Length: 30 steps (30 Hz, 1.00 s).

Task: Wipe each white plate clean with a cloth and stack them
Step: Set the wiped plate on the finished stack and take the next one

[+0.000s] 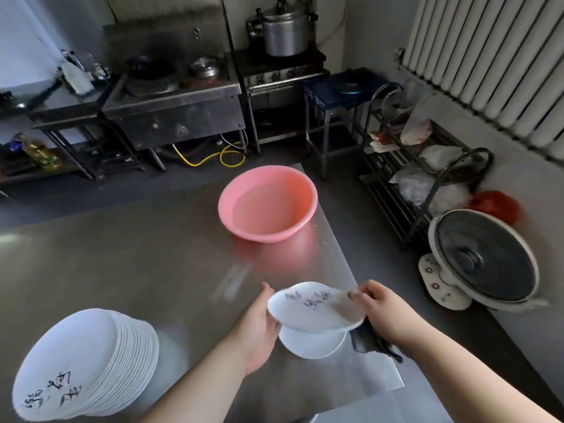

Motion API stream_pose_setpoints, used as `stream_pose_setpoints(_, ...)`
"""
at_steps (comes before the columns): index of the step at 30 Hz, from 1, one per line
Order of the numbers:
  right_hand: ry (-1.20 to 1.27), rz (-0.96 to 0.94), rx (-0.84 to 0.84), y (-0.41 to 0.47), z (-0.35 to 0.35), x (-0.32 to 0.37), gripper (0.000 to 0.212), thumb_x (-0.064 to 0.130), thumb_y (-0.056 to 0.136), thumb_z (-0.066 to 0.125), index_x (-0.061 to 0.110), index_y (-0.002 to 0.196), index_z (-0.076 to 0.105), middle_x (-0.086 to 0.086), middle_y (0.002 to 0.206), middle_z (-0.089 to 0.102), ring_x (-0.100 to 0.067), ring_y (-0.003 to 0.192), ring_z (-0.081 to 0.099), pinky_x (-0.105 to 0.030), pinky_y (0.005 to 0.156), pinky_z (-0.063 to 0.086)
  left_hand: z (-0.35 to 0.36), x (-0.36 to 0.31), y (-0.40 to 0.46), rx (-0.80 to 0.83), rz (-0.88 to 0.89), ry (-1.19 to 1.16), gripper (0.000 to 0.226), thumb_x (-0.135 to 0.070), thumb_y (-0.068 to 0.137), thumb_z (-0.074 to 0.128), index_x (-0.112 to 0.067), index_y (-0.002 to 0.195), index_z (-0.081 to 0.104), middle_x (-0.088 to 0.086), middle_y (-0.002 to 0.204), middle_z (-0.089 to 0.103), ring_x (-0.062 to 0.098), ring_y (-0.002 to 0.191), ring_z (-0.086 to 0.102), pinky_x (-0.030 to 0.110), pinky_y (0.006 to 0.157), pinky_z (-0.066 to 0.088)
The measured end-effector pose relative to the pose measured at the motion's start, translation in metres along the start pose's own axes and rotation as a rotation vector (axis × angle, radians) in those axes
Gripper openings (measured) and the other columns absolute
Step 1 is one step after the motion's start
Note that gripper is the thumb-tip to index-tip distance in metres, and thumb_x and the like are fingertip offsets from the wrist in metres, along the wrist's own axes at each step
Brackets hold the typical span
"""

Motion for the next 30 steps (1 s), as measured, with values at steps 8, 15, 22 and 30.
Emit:
stream_pose_setpoints(8, -0.142, 0.009, 0.102, 0.034, 0.027, -0.034, 0.025, 0.026, 0.090, 0.048, 0.048, 0.099, 0.051, 0.010, 0.076, 0.073, -0.014, 0.054, 0.071, -0.020, 0.040, 0.048, -0.026, 0.033, 0.043, -0.160, -0.057, 0.962, 0.032, -0.022, 0.096, 0.040, -0.030, 0.122, 0.054, 0.002, 0.112, 0.067, 0.017, 0.086, 0.064, 0.033, 0.075, 0.058)
stream_pose_setpoints(15, -0.422, -0.028, 0.092, 0.062, 0.061, -0.058, 0.018, 0.032, 0.098, 0.049, 0.031, 0.116, 0.049, 0.010, 0.084, 0.060, -0.022, 0.076, 0.061, -0.033, 0.062, 0.050, -0.041, 0.060, 0.081, -0.307, -0.060, 1.320, 0.044, -0.032, 0.109, 0.042, -0.014, 0.149, 0.036, 0.009, 0.139, 0.060, 0.032, 0.119, 0.060, 0.042, 0.097, 0.053)
stream_pose_setpoints(22, -0.537, -0.049, 0.021, 0.072, 0.073, -0.065, 0.015, 0.038, 0.100, 0.046, 0.032, 0.114, 0.043, 0.005, 0.087, 0.062, -0.024, 0.073, 0.062, -0.031, 0.054, 0.045, -0.045, 0.068, 0.098, -0.370, -0.050, 1.567, 0.030, -0.039, 0.108, 0.045, -0.018, 0.130, 0.044, 0.007, 0.123, 0.069, 0.034, 0.110, 0.065, 0.038, 0.076, 0.044)
stream_pose_setpoints(30, -0.681, -0.088, -0.057, 0.073, 0.070, -0.061, 0.014, 0.042, 0.101, 0.044, 0.031, 0.110, 0.044, 0.012, 0.073, 0.048, -0.016, 0.059, 0.052, -0.027, 0.050, 0.039, -0.047, 0.070, 0.106, -0.391, 0.025, 1.572, 0.027, -0.042, 0.107, 0.047, -0.019, 0.123, 0.044, 0.006, 0.114, 0.071, 0.035, 0.102, 0.068, 0.037, 0.072, 0.049)
Point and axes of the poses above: each hand's wrist, its own y-axis towards the middle knuckle, its own z-axis out of the palm, x = y × z, the point moved 2 cm from there along y, towards the middle knuckle
